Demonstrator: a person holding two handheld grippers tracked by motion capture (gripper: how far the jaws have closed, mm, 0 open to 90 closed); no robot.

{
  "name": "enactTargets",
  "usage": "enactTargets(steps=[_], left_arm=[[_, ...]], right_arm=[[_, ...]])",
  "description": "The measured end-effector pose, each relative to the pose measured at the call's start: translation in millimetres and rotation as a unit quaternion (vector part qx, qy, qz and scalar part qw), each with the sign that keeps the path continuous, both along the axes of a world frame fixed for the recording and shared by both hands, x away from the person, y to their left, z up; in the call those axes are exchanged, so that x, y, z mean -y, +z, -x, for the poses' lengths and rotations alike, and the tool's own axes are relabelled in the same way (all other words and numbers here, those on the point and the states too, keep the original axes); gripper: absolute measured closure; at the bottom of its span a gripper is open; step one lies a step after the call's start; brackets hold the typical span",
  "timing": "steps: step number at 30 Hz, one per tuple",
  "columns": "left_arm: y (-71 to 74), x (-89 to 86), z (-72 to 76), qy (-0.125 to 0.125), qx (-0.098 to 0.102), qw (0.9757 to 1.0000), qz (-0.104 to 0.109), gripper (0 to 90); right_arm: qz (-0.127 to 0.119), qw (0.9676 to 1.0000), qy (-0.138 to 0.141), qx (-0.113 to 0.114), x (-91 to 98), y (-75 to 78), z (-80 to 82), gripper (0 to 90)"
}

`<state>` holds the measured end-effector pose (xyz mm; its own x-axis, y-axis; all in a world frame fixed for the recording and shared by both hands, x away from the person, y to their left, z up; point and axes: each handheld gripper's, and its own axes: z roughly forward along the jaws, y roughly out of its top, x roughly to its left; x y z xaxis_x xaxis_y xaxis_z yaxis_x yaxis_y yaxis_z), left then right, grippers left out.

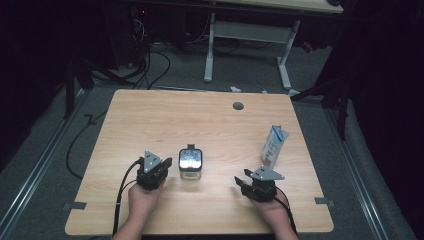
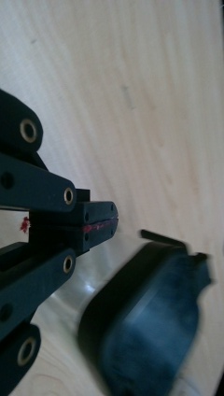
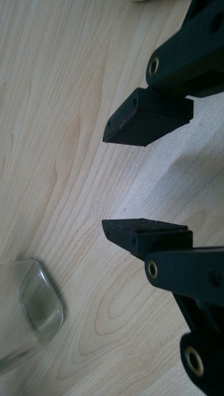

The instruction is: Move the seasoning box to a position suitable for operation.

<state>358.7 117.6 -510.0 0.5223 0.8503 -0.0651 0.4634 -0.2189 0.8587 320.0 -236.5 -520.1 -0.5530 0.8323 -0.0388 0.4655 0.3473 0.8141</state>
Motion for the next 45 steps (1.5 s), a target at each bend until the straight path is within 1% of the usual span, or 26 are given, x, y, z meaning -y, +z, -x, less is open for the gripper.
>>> enactTargets(steps=[3, 4, 5, 6, 7, 11, 15, 20, 22, 23, 33, 37, 38, 39, 40, 41, 42, 43, 44, 45], left_arm=[[-9.3, 5.8, -0.1, -0.013, -0.012, 0.9998, -0.005, 89.9], [-10.7, 7.9, 0.2, -0.019, -0.014, 0.9997, -0.003, 89.9], [-10.7, 7.9, 0.2, -0.019, -0.014, 0.9997, -0.003, 90.0], [-12.9, 13.2, 2.1, -0.03, -0.013, 0.9994, -0.007, 90.0], [-13.4, 15.0, 3.0, -0.03, -0.013, 0.9994, -0.01, 90.0], [-14.1, 19.5, 7.3, -0.038, -0.014, 0.9992, -0.007, 90.0], [-13.8, 25.9, 14.1, -0.054, -0.014, 0.9984, -0.011, 90.0], [-12.2, 36.0, 22.1, -0.072, -0.011, 0.9973, -0.008, 89.9], [-12.0, 38.1, 23.4, -0.074, -0.011, 0.9971, -0.008, 89.9], [-12.0, 42.5, 25.6, -0.081, -0.01, 0.9966, -0.007, 89.9], [-13.3, 57.5, 29.4, -0.104, -0.013, 0.9945, -0.007, 89.5], [-12.7, 56.9, 30.9, -0.106, -0.013, 0.9942, -0.006, 85.7], [-10.6, 53.2, 31.8, -0.102, -0.007, 0.9947, -0.002, 84.6], [-10.6, 53.2, 31.8, -0.102, -0.007, 0.9947, -0.002, 82.8], [-6.5, 46.1, 31.6, -0.104, 0.003, 0.9946, 0.001, 80.4], [-6.5, 46.1, 31.6, -0.104, 0.003, 0.9946, 0.001, 77.9], [-4.7, 42.7, 30.5, -0.102, 0.002, 0.9948, 0.004, 77.9], [-2.7, 38.6, 28.6, -0.101, -0.003, 0.9949, 0.009, 74.4], [-1.3, 35.1, 27.2, -0.099, -0.003, 0.995, 0.013, 70.5], [1.5, 28.9, 25.7, -0.094, 0.0, 0.9954, 0.014, 70.5]], right_arm=[[0.002, 1.0, -0.001, -0.001, -2.2, 0.3, 0.6, 52.7], [0.002, 1.0, -0.003, -0.002, -2.3, 0.3, 0.4, 52.5], [0.003, 1.0, -0.005, -0.001, -2.2, 0.2, 0.1, 52.5], [0.004, 1.0, -0.006, -0.003, -1.6, 0.3, 0.1, 52.6], [0.003, 1.0, -0.005, -0.002, -1.1, 0.2, -0.2, 52.8], [0.002, 0.9999, -0.014, -0.004, 0.6, -0.6, -0.6, 53.7], [0.0, 0.9999, -0.014, -0.001, 2.1, 0.1, -0.1, 54.2], [-0.005, 0.9998, -0.018, -0.001, 3.6, 0.9, -0.8, 52.7], [-0.006, 0.9998, -0.018, -0.001, 3.6, 0.9, -0.7, 52.6], [-0.006, 0.9998, -0.018, -0.001, 3.5, 0.9, -0.7, 52.6], [-0.009, 0.9998, -0.019, 0.003, 4.5, 1.0, -0.9, 52.8], [-0.008, 0.9998, -0.018, 0.001, 4.1, 0.9, -0.8, 52.5], [-0.007, 0.9998, -0.016, 0.002, 4.1, 0.8, -0.9, 52.4], [-0.007, 0.9998, -0.016, 0.002, 4.1, 0.8, -0.9, 52.4], [-0.005, 0.9999, -0.014, 0.006, 3.8, 0.6, -0.9, 52.4], [-0.005, 0.9999, -0.014, 0.006, 3.8, 0.6, -0.9, 52.4], [-0.006, 0.9999, -0.013, 0.006, 3.4, 0.6, -0.7, 52.4], [-0.006, 0.9999, -0.013, 0.007, 3.2, 0.6, -0.6, 52.5], [-0.006, 0.9999, -0.011, 0.006, 2.8, 0.5, -0.7, 52.6], [-0.006, 0.9999, -0.011, 0.006, 2.8, 0.5, -0.7, 52.6]])
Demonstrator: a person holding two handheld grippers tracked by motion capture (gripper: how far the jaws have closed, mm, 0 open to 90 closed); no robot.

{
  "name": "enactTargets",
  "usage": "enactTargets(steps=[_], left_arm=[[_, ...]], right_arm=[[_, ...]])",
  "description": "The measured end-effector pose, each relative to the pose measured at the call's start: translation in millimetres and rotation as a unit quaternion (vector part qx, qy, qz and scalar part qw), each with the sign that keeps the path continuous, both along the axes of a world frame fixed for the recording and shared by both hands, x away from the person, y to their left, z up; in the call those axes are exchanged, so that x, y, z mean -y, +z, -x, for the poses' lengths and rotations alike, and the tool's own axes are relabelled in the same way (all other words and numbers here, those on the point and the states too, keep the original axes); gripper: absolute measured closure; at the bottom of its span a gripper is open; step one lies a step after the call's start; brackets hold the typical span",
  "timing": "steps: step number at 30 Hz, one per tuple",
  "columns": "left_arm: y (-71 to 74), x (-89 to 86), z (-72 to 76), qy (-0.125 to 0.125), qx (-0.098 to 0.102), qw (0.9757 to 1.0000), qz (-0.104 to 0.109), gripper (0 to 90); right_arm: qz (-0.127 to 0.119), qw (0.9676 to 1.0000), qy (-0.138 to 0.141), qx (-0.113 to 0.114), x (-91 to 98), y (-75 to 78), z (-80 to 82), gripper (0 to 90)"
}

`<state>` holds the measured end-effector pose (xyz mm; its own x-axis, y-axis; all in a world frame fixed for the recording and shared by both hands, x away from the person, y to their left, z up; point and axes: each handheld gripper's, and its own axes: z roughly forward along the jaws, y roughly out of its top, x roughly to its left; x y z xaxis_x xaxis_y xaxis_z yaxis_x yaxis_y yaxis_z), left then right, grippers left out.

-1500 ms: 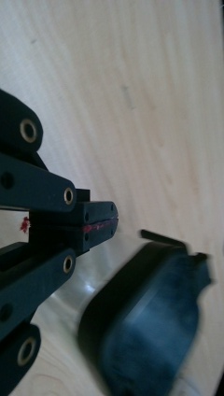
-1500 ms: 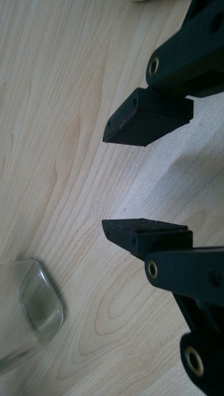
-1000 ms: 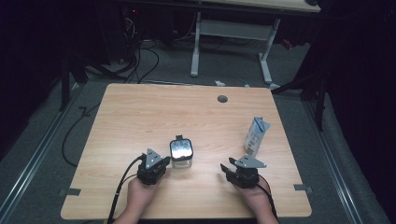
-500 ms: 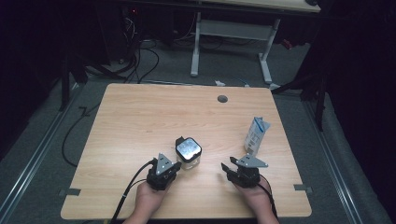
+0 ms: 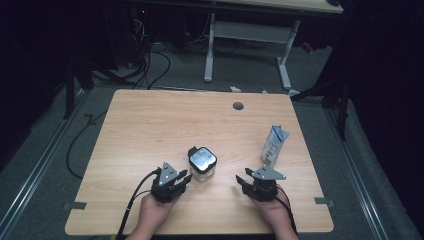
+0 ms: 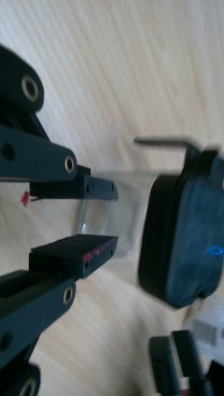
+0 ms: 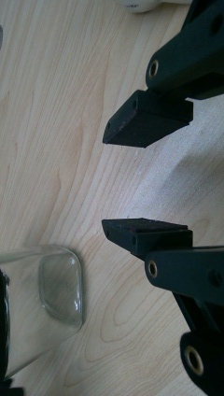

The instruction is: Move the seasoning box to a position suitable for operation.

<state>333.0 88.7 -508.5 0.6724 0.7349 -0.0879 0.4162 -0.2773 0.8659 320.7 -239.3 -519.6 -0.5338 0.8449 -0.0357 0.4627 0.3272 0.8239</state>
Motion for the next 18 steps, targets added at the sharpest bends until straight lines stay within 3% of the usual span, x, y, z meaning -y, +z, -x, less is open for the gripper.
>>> enactTargets(steps=[2, 7, 11, 15, 18], left_arm=[[5.9, -10.5, -5.0, 0.01, 0.009, 0.9998, 0.014, 63.7], [14.9, -18.4, -15.6, 0.017, 0.014, 0.9996, 0.019, 62.4], [26.9, -13.8, -27.9, 0.015, 0.047, 0.9987, -0.012, 59.0], [30.8, -10.5, -35.6, 0.019, 0.041, 0.999, 0.002, 58.3], [32.7, -7.7, -41.0, 0.027, 0.038, 0.9989, 0.006, 59.7]], right_arm=[[0.001, 1.0, 0.002, -0.002, -0.6, 0.0, 0.1, 53.0], [0.001, 1.0, 0.006, -0.003, -1.5, -0.3, -0.2, 54.0], [0.001, 1.0, 0.005, -0.002, -2.3, -0.6, -0.4, 55.6], [-0.005, 0.9999, 0.01, -0.006, -6.9, -0.3, -2.8, 58.1], [0.005, 0.9997, 0.022, -0.003, -16.4, 2.6, -6.3, 60.9]])
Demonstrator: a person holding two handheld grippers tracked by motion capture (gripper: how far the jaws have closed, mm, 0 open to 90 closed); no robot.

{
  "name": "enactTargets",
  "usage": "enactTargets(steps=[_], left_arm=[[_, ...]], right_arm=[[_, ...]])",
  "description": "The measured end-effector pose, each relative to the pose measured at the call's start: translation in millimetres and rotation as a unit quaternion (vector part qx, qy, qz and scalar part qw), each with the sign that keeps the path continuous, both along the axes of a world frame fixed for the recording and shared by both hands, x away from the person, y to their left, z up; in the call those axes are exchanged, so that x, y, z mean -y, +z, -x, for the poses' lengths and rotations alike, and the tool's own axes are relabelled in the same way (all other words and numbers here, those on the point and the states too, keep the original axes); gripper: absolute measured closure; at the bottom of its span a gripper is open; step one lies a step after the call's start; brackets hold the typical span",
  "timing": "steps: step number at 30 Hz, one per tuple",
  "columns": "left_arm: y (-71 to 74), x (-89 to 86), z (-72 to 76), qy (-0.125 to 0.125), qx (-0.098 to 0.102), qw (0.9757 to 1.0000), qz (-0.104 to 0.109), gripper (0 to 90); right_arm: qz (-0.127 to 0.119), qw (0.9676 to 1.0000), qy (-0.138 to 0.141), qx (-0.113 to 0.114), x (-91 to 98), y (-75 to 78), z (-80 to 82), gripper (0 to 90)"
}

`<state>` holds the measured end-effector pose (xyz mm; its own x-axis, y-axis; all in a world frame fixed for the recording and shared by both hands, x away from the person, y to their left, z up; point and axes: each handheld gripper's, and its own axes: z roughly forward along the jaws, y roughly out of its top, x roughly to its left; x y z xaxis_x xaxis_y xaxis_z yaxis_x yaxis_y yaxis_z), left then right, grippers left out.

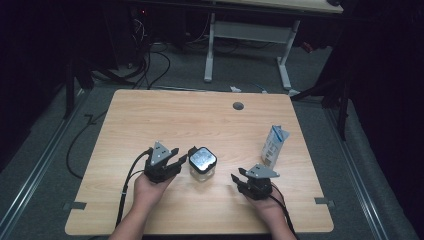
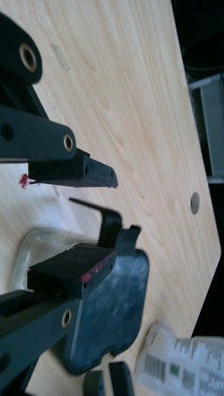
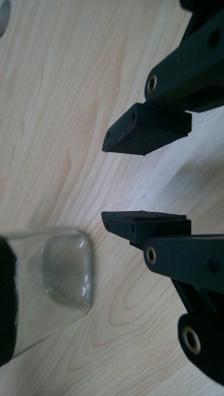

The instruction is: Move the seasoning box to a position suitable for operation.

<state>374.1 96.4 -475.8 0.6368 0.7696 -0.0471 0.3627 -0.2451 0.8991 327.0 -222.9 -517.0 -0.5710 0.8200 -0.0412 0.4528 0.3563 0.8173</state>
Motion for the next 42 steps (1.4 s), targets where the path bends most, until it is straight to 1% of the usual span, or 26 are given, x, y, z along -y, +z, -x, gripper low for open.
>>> enactTargets(steps=[1, 2, 3, 4, 5, 6, 7, 9, 12, 13, 14, 15, 16, 17, 18, 20, 21, 22, 24, 25, 27, 28, 30, 31, 34, 42], left_arm=[[1.1, 0.8, -2.3, 0.003, 0.002, 1.0, 0.001, 59.8], [2.2, 1.2, -3.7, 0.004, 0.002, 1.0, 0.002, 59.8], [4.4, 1.6, -6.0, 0.005, 0.002, 1.0, 0.004, 60.5], [5.9, 2.6, -7.6, 0.004, 0.001, 1.0, 0.009, 60.5], [8.1, 4.4, -10.3, 0.003, 0.003, 0.9999, 0.012, 61.6], [8.1, 4.4, -10.3, 0.003, 0.003, 0.9999, 0.012, 62.5], [9.2, 5.5, -12.5, 0.0, 0.001, 0.9999, 0.013, 62.5], [10.5, 7.9, -16.7, -0.006, -0.004, 0.9998, 0.017, 67.6], [11.5, 10.9, -18.4, -0.01, -0.001, 0.9998, 0.017, 73.0], [11.9, 14.1, -18.9, -0.013, 0.007, 0.9996, 0.023, 76.0], [11.9, 14.1, -18.9, -0.013, 0.007, 0.9996, 0.023, 78.2], [11.8, 16.3, -20.0, -0.014, 0.005, 0.9996, 0.024, 79.8], [11.3, 21.3, -21.2, -0.013, 0.005, 0.9998, 0.016, 81.9], [11.3, 21.3, -21.2, -0.013, 0.005, 0.9998, 0.016, 83.1], [10.5, 24.5, -21.6, -0.016, 0.005, 0.9998, 0.013, 84.1], [9.6, 28.3, -22.5, -0.016, 0.006, 0.9998, 0.008, 84.8], [8.8, 31.6, -24.7, -0.015, 0.003, 0.9998, 0.009, 87.0], [8.8, 31.6, -24.7, -0.015, 0.003, 0.9998, 0.009, 88.3], [9.0, 35.0, -25.8, -0.015, 0.008, 0.9998, -0.002, 89.7], [8.8, 35.9, -26.1, -0.016, 0.01, 0.9998, -0.003, 89.9], [7.9, 36.3, -26.9, -0.018, 0.008, 0.9998, -0.004, 89.9], [7.0, 36.5, -27.1, -0.019, 0.007, 0.9998, -0.008, 89.9], [5.9, 36.7, -26.7, -0.021, 0.007, 0.9997, -0.009, 89.9], [5.1, 37.0, -25.9, -0.017, 0.012, 0.9997, -0.015, 89.9], [4.5, 35.4, -26.4, -0.015, 0.01, 0.9998, -0.012, 89.9], [1.7, 34.5, -24.9, -0.016, 0.019, 0.9997, -0.008, 90.0]], right_arm=[[0.002, 1.0, 0.007, 0.005, -6.3, 3.4, -4.5, 62.3], [0.002, 1.0, 0.007, 0.005, -6.3, 3.4, -4.5, 62.3], [0.006, 0.9999, 0.011, 0.003, -12.9, 6.7, -12.2, 63.7], [0.006, 0.9999, 0.011, 0.003, -12.9, 6.7, -12.2, 63.7], [0.008, 0.9999, 0.012, 0.001, -18.7, 12.0, -22.4, 64.1], [0.008, 0.9999, 0.012, 0.001, -18.7, 12.0, -22.4, 64.1], [0.007, 0.9999, 0.012, 0.001, -20.5, 14.8, -25.6, 64.0], [-0.003, 0.9999, 0.008, 0.013, -25.1, 21.5, -30.5, 64.1], [-0.007, 0.9998, 0.008, 0.015, -24.1, 17.2, -28.1, 65.3], [0.009, 0.9998, 0.017, -0.002, -24.4, 6.4, -27.3, 65.2], [0.009, 0.9998, 0.017, -0.002, -24.4, 6.4, -27.3, 65.2], [0.012, 0.9997, 0.017, -0.011, -22.5, -0.4, -25.1, 66.6], [0.006, 0.9996, 0.022, -0.017, -20.7, -3.6, -24.2, 67.0], [0.006, 0.9996, 0.022, -0.017, -20.7, -3.6, -24.2, 67.0], [0.01, 0.9994, 0.025, -0.023, -21.1, -6.7, -22.4, 69.5], [0.007, 0.9994, 0.027, -0.022, -21.6, -6.6, -22.0, 70.6], [0.0, 0.9994, 0.032, -0.015, -22.8, -3.6, -20.2, 75.3], [0.0, 0.9994, 0.032, -0.015, -22.8, -3.6, -20.2, 75.3], [0.0, 0.9994, 0.033, -0.012, -23.7, -1.2, -18.0, 80.7], [-0.001, 0.9994, 0.035, -0.008, -23.4, 0.0, -17.2, 85.7], [-0.002, 0.9994, 0.034, -0.008, -23.3, 0.5, -16.8, 86.9], [-0.002, 0.9994, 0.034, -0.005, -22.9, 1.3, -16.6, 87.8], [-0.005, 0.9993, 0.036, 0.0, -22.5, 2.7, -16.3, 88.7], [-0.007, 0.9994, 0.035, 0.002, -22.9, 3.7, -15.4, 88.7], [-0.008, 0.9993, 0.036, 0.003, -23.2, 4.5, -14.9, 88.7], [-0.021, 0.9989, 0.041, 0.007, -23.1, 7.7, -13.5, 88.5]])
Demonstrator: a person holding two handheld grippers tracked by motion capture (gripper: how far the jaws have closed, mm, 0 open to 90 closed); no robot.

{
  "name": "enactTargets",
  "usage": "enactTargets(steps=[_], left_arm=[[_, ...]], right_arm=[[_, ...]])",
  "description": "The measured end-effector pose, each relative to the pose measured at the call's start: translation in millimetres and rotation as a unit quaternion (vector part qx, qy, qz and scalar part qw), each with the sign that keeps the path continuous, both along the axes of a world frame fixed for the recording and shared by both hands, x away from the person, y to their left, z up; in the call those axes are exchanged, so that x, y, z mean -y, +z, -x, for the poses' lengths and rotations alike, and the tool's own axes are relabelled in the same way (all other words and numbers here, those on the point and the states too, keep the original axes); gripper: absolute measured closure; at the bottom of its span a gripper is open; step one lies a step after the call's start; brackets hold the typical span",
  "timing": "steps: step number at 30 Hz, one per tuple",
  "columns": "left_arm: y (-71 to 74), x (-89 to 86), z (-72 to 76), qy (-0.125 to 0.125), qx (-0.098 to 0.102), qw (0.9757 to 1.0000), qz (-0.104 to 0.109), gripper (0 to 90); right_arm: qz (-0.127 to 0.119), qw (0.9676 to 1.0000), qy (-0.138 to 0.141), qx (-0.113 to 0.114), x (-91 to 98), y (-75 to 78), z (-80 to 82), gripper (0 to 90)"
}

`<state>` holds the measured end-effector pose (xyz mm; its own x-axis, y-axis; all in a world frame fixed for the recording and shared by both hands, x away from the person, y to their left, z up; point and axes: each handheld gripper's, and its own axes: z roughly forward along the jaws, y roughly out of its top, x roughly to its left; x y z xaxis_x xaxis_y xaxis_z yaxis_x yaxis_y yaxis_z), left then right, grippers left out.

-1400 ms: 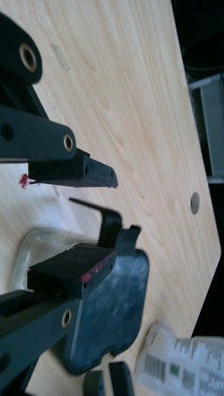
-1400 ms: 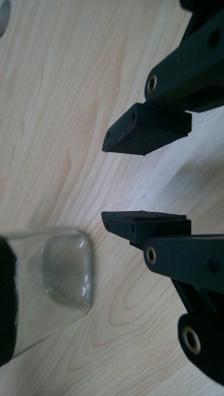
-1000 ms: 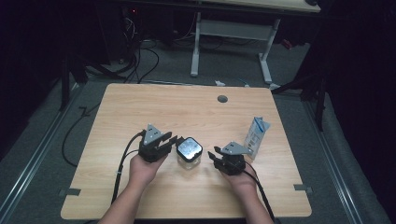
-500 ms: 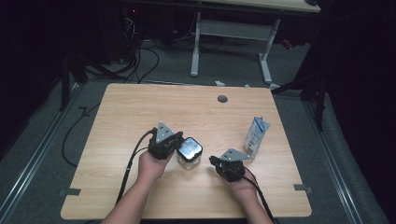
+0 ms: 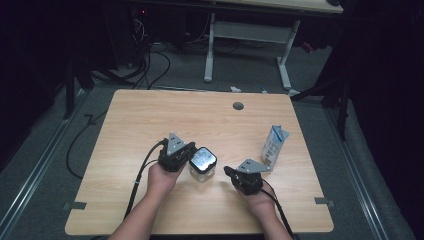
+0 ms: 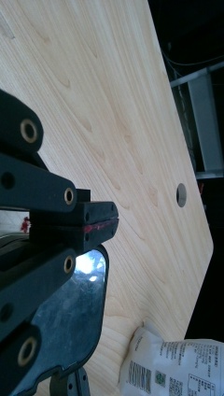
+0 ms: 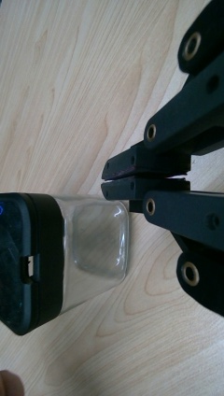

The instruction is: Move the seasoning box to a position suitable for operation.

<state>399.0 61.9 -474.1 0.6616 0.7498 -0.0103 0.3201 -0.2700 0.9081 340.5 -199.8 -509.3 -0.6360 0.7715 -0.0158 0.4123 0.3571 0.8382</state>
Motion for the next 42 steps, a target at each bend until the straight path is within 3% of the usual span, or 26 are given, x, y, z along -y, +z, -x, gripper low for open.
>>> enactTargets(steps=[6, 12, 17, 36, 40, 42], left_arm=[[-1.7, -1.3, 0.5, -0.001, 0.003, 1.0, 0.008, 90.0], [-2.1, -1.8, 0.0, -0.001, 0.002, 1.0, 0.01, 90.0], [-2.3, -1.6, 0.3, 0.001, 0.002, 0.9999, 0.011, 90.0], [-2.7, -1.4, 0.6, 0.009, -0.003, 0.9998, 0.017, 90.0], [-2.7, -1.4, 0.4, 0.012, -0.006, 0.9997, 0.02, 90.0], [-2.8, -1.4, 0.4, 0.013, -0.006, 0.9997, 0.021, 90.0]], right_arm=[[-0.02, 0.9998, 0.006, 0.002, -0.1, 2.6, 1.5, 87.9], [-0.005, 0.9997, 0.016, 0.019, -2.2, 5.9, 4.9, 87.9], [-0.007, 0.999, 0.018, 0.039, -4.9, 13.4, 6.3, 87.9], [-0.012, 0.9983, 0.034, 0.046, -12.1, 20.9, 0.2, 87.0], [-0.023, 0.9981, 0.037, 0.043, -13.3, 21.1, -1.6, 87.5], [-0.015, 0.998, 0.041, 0.045, -15.3, 20.4, -2.3, 88.6]])
